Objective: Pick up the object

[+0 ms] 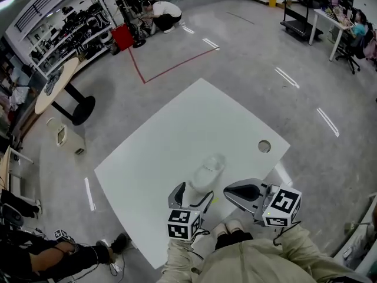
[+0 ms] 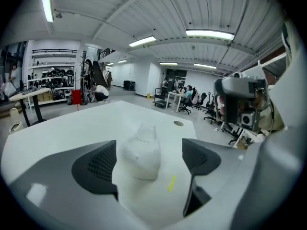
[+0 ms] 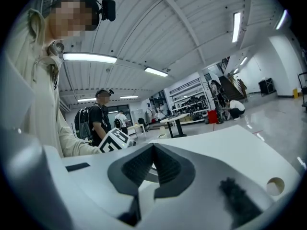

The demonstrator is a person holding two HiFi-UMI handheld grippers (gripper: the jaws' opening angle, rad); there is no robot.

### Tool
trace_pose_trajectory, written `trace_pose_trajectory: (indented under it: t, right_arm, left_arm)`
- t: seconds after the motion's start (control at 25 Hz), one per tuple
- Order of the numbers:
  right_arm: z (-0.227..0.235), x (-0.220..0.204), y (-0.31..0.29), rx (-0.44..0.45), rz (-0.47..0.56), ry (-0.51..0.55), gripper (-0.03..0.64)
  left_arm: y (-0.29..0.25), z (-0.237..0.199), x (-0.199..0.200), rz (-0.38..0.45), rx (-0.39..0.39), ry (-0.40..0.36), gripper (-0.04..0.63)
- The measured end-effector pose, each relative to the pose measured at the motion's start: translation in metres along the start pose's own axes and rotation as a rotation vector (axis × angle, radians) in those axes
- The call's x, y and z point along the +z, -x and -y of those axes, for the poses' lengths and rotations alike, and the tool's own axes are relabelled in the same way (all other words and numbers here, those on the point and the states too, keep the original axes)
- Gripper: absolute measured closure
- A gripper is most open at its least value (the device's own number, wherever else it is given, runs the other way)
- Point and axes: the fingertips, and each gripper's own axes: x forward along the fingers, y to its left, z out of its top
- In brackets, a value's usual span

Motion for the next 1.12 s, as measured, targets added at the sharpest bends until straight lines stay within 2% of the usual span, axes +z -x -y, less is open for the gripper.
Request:
trace_pose_trajectory:
  t: [0.12, 0.28, 0.52, 0.64, 0.96, 1.12]
  right_arm:
    - [0.005, -0.002, -0.004, -0.001, -0.012, -0.011, 0.614]
    - [0.014, 0.002, -0.007, -0.015, -0.027, -0.024, 0.614]
    - [0.026, -0.001, -0.015, -0.036, -0.037, -0.048, 0.614]
    - [0.029, 0.0, -0.018, -0.043, -0.037, -0.053, 0.614]
    - [0.033, 0.0, -0.024, -0.036, -0.042, -0.05, 0.614]
    - [0.034, 0.004, -0.022, -0.033, -0.035, -0.035, 0.614]
  left_arm:
    - [-0.021, -0.014, -0.011, -0.051, -0.003, 0.015, 0.126]
    - [-0.045, -0.017, -0.019, -0.112, -0.032, 0.005, 0.103]
    - [-0.071, -0.023, -0.036, -0.164, -0.036, 0.004, 0.09]
    - [-0.075, -0.025, -0.039, -0.174, -0.046, 0.021, 0.049]
    - [-0.078, -0.022, -0.041, -0.187, -0.048, 0.004, 0.066]
    - [-0.069, -0.019, -0.031, -0.137, -0.044, 0.013, 0.071]
